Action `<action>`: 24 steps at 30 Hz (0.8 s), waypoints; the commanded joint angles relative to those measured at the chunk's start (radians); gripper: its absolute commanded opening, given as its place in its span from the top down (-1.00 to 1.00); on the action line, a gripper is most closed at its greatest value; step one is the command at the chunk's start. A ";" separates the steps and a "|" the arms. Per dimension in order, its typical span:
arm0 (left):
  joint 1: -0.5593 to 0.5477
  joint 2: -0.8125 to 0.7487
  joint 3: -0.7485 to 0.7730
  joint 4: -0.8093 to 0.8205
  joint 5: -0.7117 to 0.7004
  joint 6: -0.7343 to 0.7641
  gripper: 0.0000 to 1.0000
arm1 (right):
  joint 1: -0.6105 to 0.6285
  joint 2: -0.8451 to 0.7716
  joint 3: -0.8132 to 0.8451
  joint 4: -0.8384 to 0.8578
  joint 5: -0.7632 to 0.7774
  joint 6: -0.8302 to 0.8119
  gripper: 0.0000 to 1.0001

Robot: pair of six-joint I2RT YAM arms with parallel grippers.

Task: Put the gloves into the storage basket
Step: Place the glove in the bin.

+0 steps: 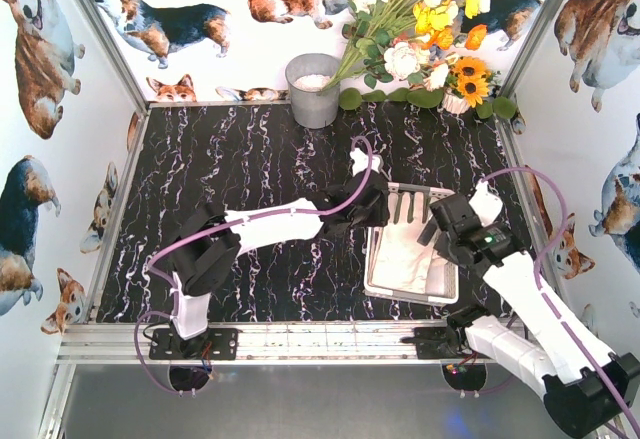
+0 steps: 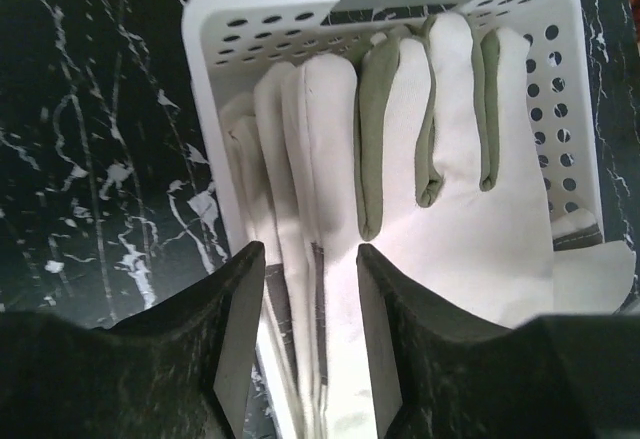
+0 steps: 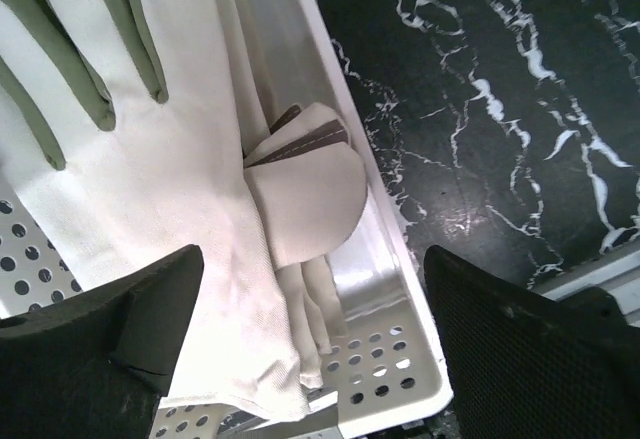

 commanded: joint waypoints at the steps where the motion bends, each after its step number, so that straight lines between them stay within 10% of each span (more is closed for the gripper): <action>1: -0.006 -0.060 0.042 -0.109 -0.087 0.065 0.23 | -0.005 -0.031 0.097 -0.090 0.077 -0.049 -0.84; 15: -0.019 0.096 0.178 0.004 0.163 0.089 0.63 | -0.068 0.031 0.009 0.176 -0.169 -0.191 0.37; 24: -0.019 0.233 0.245 -0.009 0.181 0.122 0.79 | -0.186 0.110 -0.119 0.335 -0.347 -0.190 0.57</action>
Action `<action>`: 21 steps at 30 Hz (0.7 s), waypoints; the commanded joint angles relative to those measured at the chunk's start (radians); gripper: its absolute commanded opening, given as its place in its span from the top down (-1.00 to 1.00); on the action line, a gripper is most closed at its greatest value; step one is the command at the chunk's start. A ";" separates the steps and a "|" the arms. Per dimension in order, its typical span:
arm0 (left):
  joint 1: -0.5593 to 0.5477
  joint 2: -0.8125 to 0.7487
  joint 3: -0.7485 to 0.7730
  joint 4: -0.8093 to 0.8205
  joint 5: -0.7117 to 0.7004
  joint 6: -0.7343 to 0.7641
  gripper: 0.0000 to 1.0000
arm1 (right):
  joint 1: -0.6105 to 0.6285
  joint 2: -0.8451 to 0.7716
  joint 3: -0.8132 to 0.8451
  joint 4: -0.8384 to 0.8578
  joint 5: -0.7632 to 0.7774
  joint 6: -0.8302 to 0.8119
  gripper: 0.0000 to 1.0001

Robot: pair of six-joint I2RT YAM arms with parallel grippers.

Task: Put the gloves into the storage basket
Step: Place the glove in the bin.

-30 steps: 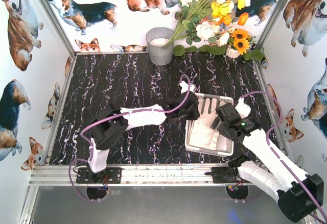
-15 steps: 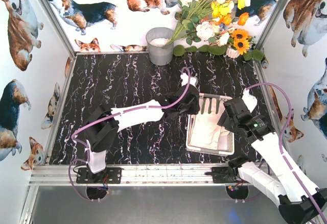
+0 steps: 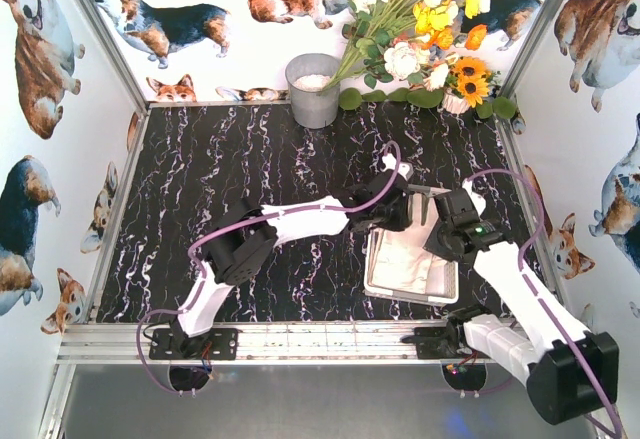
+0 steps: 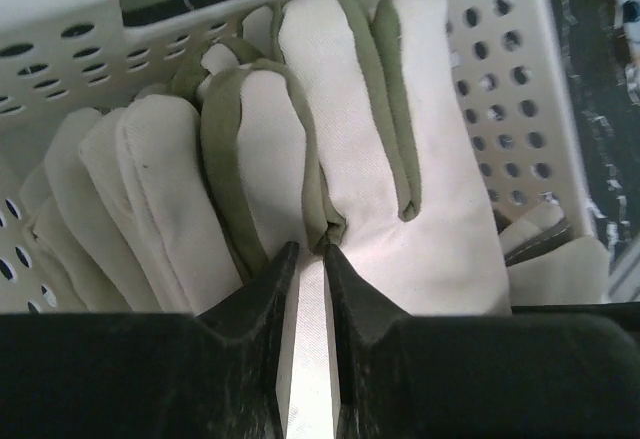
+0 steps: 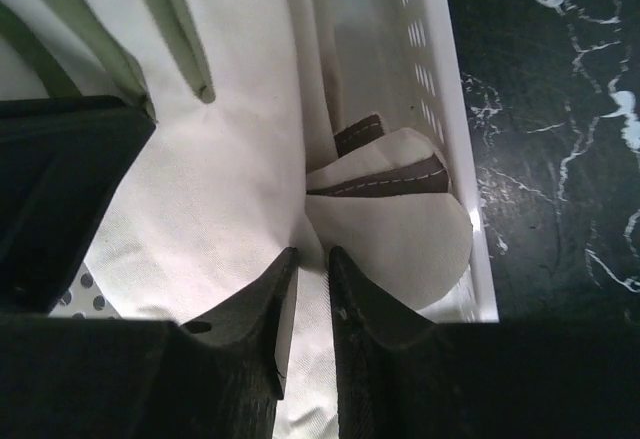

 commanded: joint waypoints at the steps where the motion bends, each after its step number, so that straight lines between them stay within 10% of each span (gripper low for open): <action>1: -0.004 0.010 0.009 -0.032 -0.034 0.036 0.79 | -0.052 0.029 -0.059 0.149 -0.122 -0.007 0.58; 12: -0.004 -0.033 -0.105 -0.095 -0.168 0.041 0.76 | -0.077 0.105 -0.093 0.210 -0.204 -0.028 0.46; 21: -0.003 -0.180 -0.043 -0.089 -0.177 0.160 -0.36 | -0.077 -0.128 0.076 0.113 -0.174 -0.156 -0.48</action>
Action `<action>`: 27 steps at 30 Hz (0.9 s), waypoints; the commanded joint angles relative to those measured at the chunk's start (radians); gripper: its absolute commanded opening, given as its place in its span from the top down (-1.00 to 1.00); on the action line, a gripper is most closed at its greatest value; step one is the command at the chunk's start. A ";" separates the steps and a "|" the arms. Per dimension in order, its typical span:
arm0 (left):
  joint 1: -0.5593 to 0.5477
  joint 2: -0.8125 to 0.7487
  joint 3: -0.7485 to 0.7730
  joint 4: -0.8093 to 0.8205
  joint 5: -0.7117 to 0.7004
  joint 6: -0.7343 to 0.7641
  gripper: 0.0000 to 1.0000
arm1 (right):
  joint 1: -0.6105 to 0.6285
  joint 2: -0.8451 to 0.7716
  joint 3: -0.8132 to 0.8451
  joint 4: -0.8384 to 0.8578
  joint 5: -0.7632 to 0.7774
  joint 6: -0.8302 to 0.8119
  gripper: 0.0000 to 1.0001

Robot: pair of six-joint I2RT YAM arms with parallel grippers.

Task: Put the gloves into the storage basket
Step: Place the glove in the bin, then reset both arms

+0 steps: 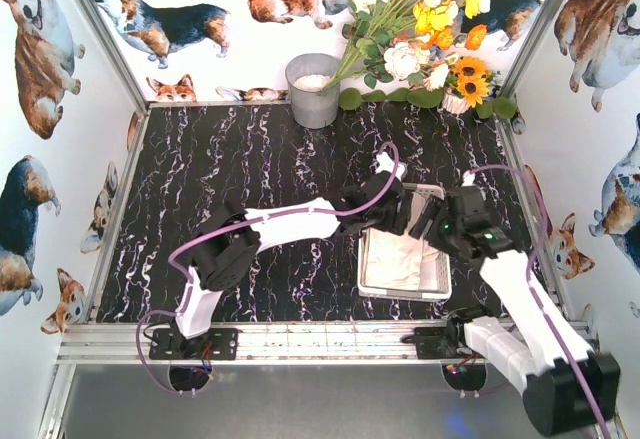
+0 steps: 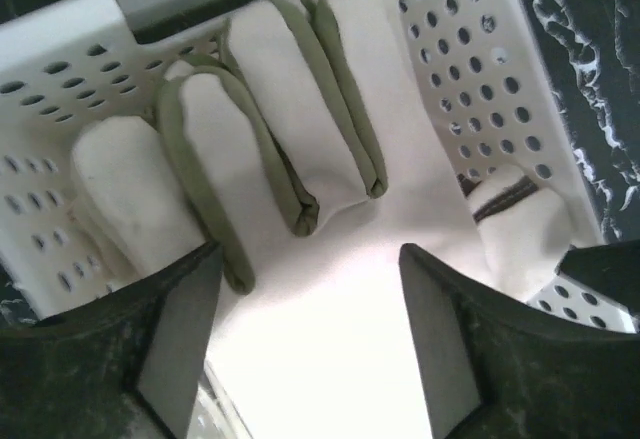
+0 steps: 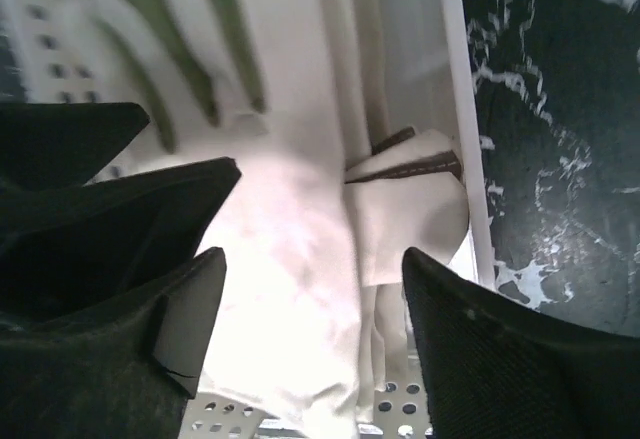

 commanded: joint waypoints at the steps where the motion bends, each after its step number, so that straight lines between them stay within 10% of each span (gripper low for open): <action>1: 0.009 -0.116 0.035 -0.037 -0.072 0.111 -0.54 | -0.001 -0.096 0.143 -0.032 0.044 -0.108 -0.59; 4: 0.046 -0.171 0.017 -0.044 -0.099 0.160 -1.00 | -0.007 -0.052 0.201 -0.006 0.078 -0.171 -0.82; 14: 0.493 -0.549 -0.443 0.056 -0.091 0.191 -0.99 | -0.383 0.032 0.084 0.343 0.117 -0.248 -0.99; 22: 0.897 -0.854 -0.834 0.245 -0.374 0.221 -0.99 | -0.384 0.054 -0.187 0.759 0.398 -0.336 -0.99; 27: 0.923 -0.949 -1.133 0.658 -0.513 0.402 -0.99 | -0.347 0.060 -0.396 1.111 0.344 -0.404 -0.99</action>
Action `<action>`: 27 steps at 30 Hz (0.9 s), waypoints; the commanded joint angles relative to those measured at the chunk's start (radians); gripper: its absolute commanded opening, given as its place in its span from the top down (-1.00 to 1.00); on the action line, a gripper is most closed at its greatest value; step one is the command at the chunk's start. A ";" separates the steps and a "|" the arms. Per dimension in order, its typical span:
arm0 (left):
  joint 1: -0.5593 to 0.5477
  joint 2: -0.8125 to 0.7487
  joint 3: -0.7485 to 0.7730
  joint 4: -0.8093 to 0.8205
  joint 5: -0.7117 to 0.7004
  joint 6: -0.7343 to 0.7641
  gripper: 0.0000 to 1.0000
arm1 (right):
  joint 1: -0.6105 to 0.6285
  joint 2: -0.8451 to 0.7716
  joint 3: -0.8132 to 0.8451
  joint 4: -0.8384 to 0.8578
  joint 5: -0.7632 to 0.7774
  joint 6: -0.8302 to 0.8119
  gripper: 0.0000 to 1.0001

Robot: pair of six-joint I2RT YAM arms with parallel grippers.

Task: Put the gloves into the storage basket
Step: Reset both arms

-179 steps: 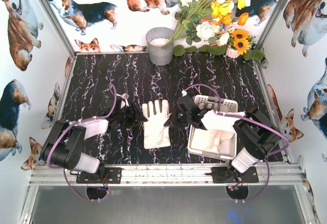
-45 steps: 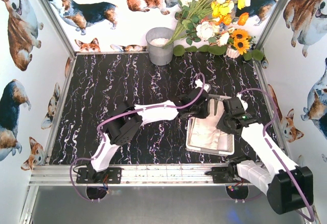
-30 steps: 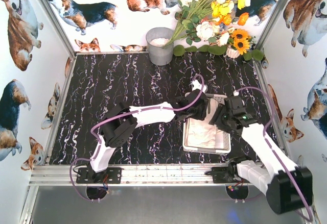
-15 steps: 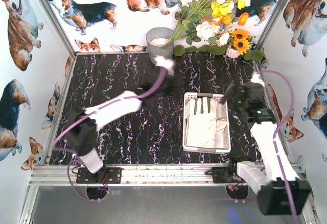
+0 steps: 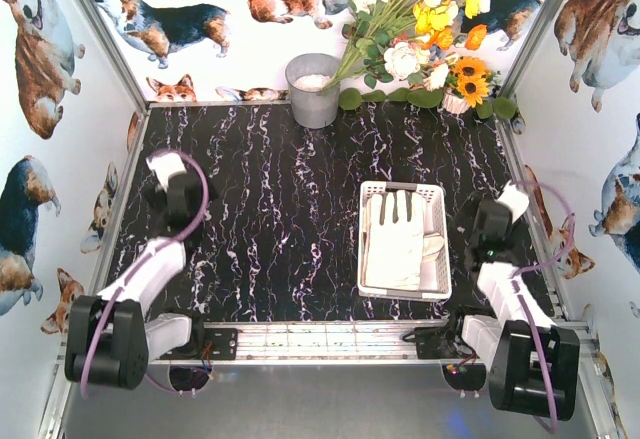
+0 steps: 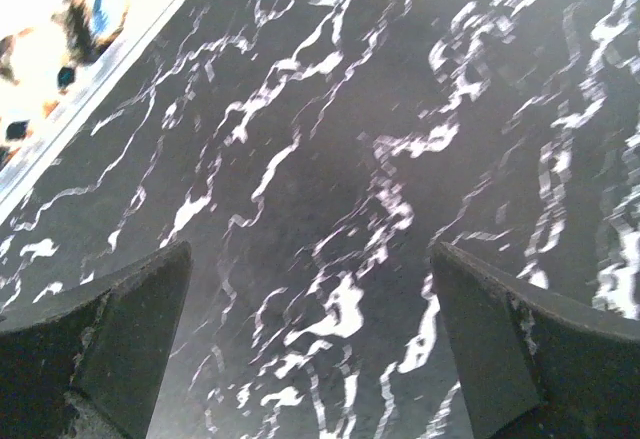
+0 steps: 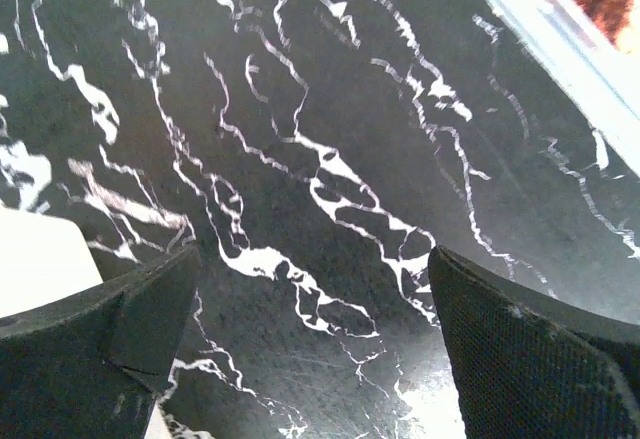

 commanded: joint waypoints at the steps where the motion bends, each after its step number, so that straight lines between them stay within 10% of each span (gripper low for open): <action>1: 0.001 -0.036 -0.226 0.442 -0.112 0.185 -0.99 | 0.047 0.004 -0.117 0.447 0.018 -0.094 -0.99; 16: -0.025 0.443 -0.410 1.292 0.184 0.474 -0.99 | 0.290 0.386 -0.089 0.859 -0.127 -0.363 -0.99; 19: -0.014 0.407 -0.352 1.121 0.168 0.433 -0.99 | 0.289 0.539 -0.083 1.036 -0.089 -0.362 -0.99; 22: 0.064 0.400 -0.267 0.939 0.157 0.329 -0.99 | 0.248 0.468 0.000 0.755 -0.138 -0.302 -1.00; 27: 0.053 0.406 -0.277 0.976 0.134 0.336 -0.99 | 0.251 0.501 -0.066 0.933 -0.078 -0.298 -0.99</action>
